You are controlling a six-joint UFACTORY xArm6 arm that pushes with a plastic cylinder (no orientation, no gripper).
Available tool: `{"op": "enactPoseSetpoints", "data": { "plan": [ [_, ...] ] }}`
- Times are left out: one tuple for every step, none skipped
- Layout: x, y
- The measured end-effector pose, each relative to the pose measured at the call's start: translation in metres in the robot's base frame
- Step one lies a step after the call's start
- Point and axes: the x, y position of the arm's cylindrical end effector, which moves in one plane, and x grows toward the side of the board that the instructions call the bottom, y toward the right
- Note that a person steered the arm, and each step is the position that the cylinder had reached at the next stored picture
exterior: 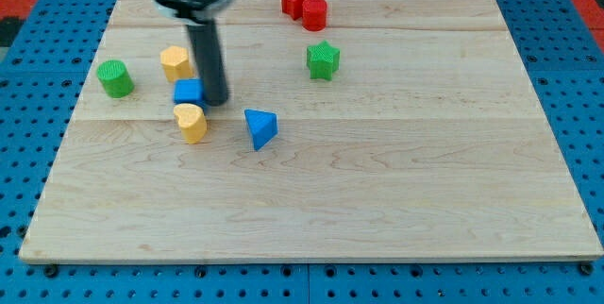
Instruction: Slide the blue triangle closer to yellow heart
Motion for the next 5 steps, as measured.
{"op": "enactPoseSetpoints", "data": {
  "plan": [
    [-0.002, 0.014],
    [0.044, 0.106],
    [0.069, 0.182],
    [0.100, 0.193],
    [0.078, 0.101]
  ]
}}
